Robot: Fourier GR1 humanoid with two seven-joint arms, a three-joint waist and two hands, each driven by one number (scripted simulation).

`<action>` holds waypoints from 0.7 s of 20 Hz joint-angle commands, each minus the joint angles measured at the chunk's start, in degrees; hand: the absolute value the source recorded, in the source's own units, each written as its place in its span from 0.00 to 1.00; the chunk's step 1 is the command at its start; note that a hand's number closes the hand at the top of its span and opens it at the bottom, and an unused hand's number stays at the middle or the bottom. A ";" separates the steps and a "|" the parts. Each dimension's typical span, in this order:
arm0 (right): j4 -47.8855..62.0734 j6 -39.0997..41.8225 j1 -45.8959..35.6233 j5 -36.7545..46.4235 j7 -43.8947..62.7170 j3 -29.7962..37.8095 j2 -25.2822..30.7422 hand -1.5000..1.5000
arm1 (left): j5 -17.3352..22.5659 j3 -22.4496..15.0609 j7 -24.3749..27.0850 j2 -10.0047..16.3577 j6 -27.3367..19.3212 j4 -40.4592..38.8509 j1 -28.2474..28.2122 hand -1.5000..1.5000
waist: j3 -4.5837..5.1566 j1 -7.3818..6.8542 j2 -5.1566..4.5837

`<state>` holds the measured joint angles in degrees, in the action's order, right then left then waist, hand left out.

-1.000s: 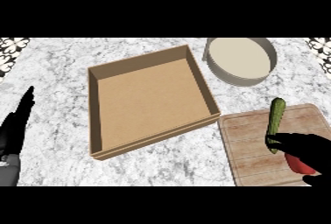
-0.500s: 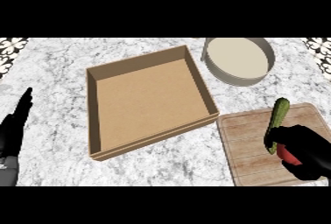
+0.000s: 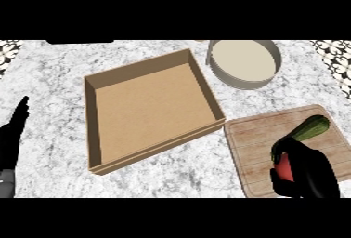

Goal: Pick the bell pepper from the cutting board and place it in the cardboard box

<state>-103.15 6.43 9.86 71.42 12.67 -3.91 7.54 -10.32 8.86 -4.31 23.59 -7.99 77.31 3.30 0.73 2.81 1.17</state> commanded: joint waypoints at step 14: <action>-19.87 12.72 -24.64 12.48 40.71 -33.49 -7.52 1.00 | -1.57 -2.07 1.70 -2.76 0.64 -1.24 2.52 0.50 | -0.64 -3.55 -1.29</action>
<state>-124.60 16.08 -5.07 88.51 44.88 -32.98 0.27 -11.48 7.41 -4.24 22.15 -7.25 77.86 5.06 0.12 -0.23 0.14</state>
